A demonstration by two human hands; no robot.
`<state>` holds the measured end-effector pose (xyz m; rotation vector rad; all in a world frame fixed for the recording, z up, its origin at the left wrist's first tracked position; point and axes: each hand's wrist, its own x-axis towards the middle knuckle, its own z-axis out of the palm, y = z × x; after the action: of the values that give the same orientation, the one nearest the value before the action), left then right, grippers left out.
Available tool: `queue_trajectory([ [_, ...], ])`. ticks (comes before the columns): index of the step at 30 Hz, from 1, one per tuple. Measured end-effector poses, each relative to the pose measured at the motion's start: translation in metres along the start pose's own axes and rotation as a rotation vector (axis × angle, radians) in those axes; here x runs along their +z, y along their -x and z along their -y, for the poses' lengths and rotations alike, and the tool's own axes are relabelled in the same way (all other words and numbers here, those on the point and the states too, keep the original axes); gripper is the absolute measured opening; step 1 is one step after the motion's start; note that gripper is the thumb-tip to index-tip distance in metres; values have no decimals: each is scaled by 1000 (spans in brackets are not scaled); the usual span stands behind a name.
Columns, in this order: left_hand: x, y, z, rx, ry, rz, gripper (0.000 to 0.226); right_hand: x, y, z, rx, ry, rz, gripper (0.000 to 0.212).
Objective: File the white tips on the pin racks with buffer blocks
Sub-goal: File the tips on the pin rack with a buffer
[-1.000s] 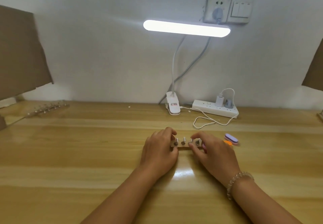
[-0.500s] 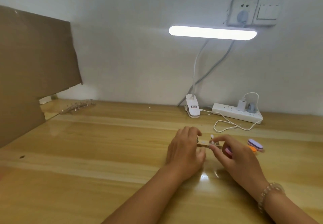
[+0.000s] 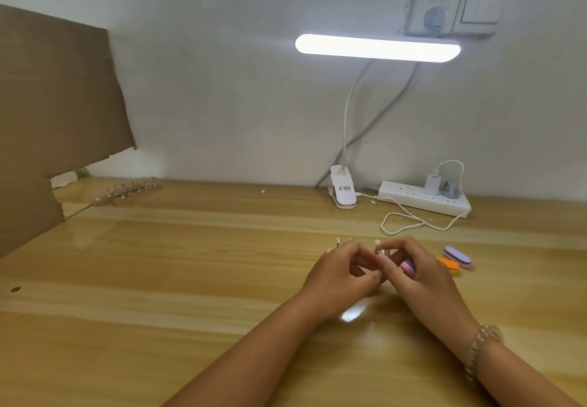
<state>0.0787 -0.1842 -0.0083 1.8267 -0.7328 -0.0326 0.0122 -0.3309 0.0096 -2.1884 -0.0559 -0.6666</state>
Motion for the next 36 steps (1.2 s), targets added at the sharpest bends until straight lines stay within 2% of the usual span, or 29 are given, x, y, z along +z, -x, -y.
queue_trajectory([
  [5,0,-2,1,0,31,-53,15,2,2,5,56,-148,48,9],
  [9,-1,-1,-1,-12,54,-34,16,2,4,10,89,-197,68,7],
  [13,-1,1,-3,60,-109,-55,6,2,3,12,174,-233,44,24],
  [15,-3,1,-4,86,-208,-61,9,0,1,9,267,-269,57,30],
  [17,-6,1,-3,76,-253,-51,14,-2,1,2,289,-193,74,30],
  [22,-13,0,-4,18,-271,41,11,-1,5,-1,194,-42,96,30],
  [28,-15,-1,-4,20,-151,31,17,3,7,4,-71,144,66,32],
  [31,-14,-1,-4,12,-65,16,17,3,5,3,-48,144,20,39],
  [36,-14,-4,-3,-16,-77,40,17,9,2,-3,26,45,105,44],
])
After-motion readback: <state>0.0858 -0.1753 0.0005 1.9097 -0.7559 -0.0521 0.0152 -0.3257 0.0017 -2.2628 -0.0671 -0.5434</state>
